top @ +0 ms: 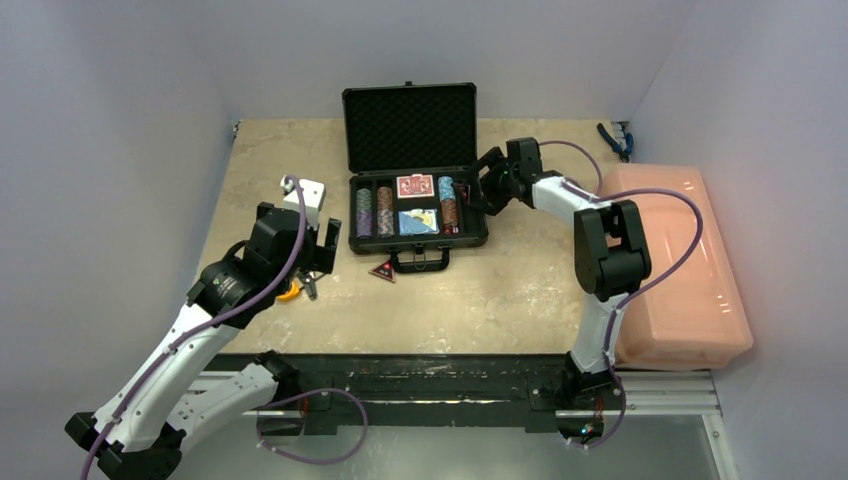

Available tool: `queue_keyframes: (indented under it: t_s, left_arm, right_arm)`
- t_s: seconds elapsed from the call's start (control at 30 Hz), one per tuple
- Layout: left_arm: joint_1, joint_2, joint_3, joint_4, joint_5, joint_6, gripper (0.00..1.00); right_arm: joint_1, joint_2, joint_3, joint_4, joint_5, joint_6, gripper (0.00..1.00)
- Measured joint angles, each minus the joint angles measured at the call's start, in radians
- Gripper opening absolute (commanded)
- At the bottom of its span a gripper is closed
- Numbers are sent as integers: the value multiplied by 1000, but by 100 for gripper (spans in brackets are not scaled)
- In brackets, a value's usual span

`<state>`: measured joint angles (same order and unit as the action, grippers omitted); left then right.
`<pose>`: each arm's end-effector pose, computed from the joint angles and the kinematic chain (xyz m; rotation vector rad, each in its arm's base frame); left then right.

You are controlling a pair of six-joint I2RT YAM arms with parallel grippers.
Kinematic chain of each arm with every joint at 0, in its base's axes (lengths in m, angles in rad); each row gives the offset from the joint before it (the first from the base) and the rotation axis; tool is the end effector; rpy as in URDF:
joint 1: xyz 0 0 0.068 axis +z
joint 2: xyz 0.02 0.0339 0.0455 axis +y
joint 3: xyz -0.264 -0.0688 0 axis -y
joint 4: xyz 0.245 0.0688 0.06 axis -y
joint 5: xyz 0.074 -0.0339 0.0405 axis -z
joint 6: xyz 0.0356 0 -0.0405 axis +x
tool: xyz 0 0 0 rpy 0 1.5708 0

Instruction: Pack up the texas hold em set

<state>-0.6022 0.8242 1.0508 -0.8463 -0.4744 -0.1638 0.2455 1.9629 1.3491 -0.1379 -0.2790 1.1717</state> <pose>0.1345 -0.0727 0.3594 0.2013 2.1048 0.0667 0.4194 0.1152 0.1915 0.9872 2.3206 0.9794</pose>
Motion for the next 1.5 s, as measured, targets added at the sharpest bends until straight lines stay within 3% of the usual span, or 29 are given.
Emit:
queue_keyframes:
  t_s: [0.33,0.67,1.13,1.5]
  left_arm:
    - [0,1,0,0,2,0,88]
    - [0,40,1,-8,27,-14,88]
    - [-50,257,17,-56,135,-194,93]
    - [-117,510,-39,101,171,-314,100]
  right_arm:
    - [0,-50,-34,-2,49,-27,87]
    - [-18,-179,-70,-94,178,-171,85]
    - [-17,-416,-178,-131,179,-372,89]
    - [-17,-541,-258,-128,129,-475,98]
